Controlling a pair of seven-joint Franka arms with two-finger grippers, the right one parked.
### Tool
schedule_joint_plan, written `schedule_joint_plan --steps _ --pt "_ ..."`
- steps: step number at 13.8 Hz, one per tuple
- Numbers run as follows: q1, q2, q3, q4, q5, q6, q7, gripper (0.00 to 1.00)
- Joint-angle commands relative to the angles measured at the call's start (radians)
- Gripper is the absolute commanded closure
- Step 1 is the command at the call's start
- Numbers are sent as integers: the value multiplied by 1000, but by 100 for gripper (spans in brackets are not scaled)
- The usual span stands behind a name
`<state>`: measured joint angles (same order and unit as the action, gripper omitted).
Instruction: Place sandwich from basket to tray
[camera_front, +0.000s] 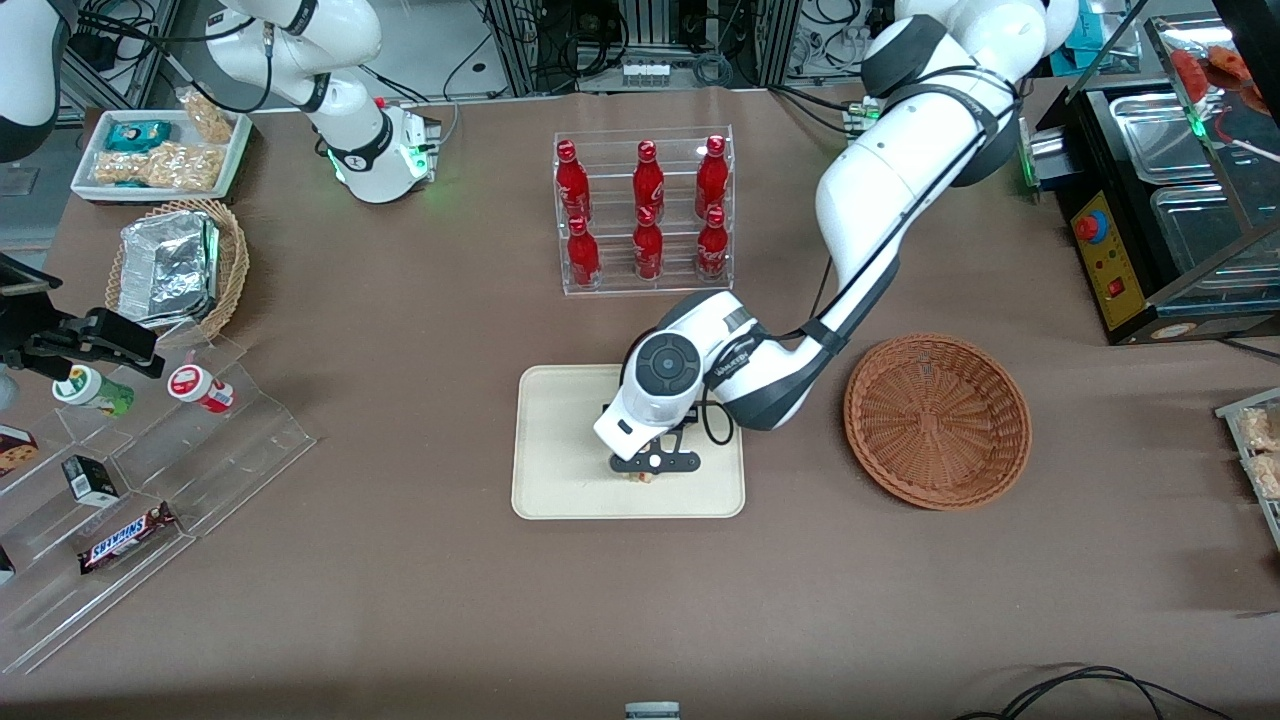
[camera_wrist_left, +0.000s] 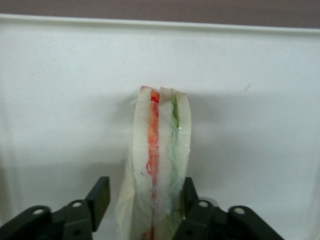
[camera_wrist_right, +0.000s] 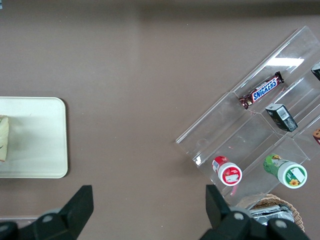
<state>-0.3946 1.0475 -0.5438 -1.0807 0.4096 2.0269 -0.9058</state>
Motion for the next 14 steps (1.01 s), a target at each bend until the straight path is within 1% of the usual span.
schedule_joint_plan --steps 1,2,3,4,5,6,7,9,10,12,14 --pt "-49 -45 62 33 6 -26 -80 0" --pt "-41 -94 59 32 -17 -99 -81 0" --pt "-8 -157 53 33 -70 -191 -70 0" --pt "23 -228 51 30 -130 -251 -67 0" --pt "37 -294 56 27 -173 -305 -59 0" --pt "61 -343 56 24 -195 -377 -52 0" --pt "89 -389 54 24 -201 -470 -45 0" --pt "103 -484 57 -1 -204 -664 -26 0" --pt "138 -518 56 -8 -206 -724 11 0" --pt "207 -598 59 -50 -253 -834 115 0" --pt "327 -697 59 -126 -264 -898 217 0"
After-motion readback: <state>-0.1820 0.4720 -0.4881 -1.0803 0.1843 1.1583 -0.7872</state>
